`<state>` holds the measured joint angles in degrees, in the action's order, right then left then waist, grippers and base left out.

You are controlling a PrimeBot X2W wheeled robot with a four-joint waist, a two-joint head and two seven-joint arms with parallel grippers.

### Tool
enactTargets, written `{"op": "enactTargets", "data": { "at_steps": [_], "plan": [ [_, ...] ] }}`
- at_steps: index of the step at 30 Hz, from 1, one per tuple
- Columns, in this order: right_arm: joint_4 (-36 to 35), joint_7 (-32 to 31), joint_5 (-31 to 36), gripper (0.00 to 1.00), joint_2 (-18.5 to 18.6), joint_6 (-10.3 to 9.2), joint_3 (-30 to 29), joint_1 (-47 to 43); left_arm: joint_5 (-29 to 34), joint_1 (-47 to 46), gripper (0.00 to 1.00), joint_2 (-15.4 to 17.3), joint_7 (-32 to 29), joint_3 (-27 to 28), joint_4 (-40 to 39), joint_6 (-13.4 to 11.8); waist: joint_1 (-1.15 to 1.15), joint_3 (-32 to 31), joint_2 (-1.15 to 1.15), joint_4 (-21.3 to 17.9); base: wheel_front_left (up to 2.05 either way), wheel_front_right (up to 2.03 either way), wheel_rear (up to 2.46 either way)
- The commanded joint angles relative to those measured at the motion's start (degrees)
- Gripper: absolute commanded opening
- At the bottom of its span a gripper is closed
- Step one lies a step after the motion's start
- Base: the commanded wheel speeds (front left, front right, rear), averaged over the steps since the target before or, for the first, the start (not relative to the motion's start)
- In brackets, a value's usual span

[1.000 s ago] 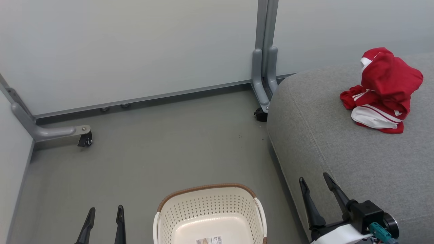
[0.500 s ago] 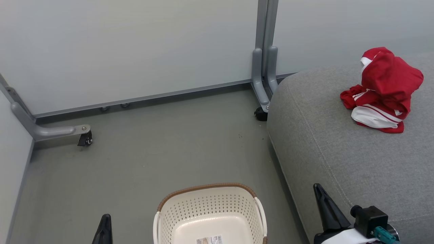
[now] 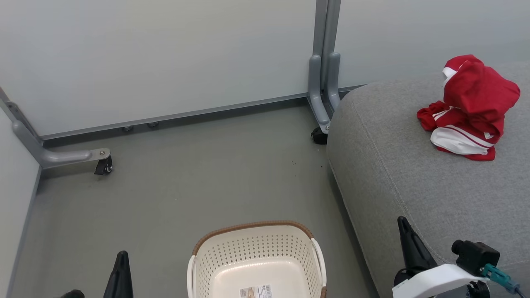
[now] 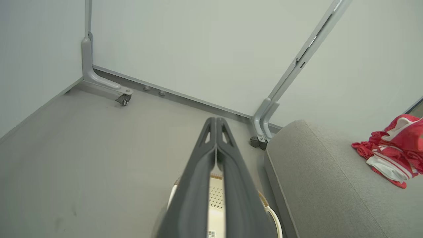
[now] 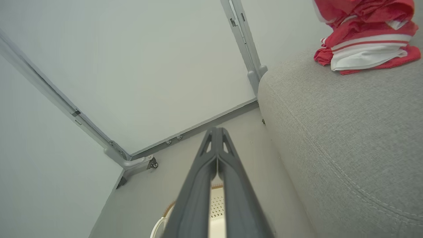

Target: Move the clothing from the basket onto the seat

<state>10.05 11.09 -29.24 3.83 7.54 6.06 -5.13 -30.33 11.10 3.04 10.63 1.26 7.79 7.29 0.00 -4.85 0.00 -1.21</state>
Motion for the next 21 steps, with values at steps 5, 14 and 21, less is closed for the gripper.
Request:
{"op": "enactTargets", "data": {
  "at_steps": [5, 14, 21],
  "plan": [
    [-0.3, -1.2, -6.3, 0.00, 0.5, -0.02, -0.9, 2.5, -6.2, -3.1, 0.00, 0.9, -1.1, 0.2, 0.0, 0.1, 0.00, 0.3, 0.00, 0.1, 0.00, 0.00, 0.00],
    [0.2, -2.9, -14.4, 0.00, 0.8, -0.03, -1.8, 3.7, -14.0, -5.1, 0.00, 1.1, -2.9, 0.5, 0.7, 0.1, 0.00, 0.7, 0.00, 0.2, 0.00, 0.00, 0.00],
    [0.6, -4.2, -20.2, 0.00, 0.9, -0.03, -2.6, 4.6, -19.6, -6.5, 0.00, 1.2, -4.2, 0.7, 1.3, 0.1, 0.00, 1.0, 0.00, 0.2, 0.00, 0.00, 0.00]
  ]
}}
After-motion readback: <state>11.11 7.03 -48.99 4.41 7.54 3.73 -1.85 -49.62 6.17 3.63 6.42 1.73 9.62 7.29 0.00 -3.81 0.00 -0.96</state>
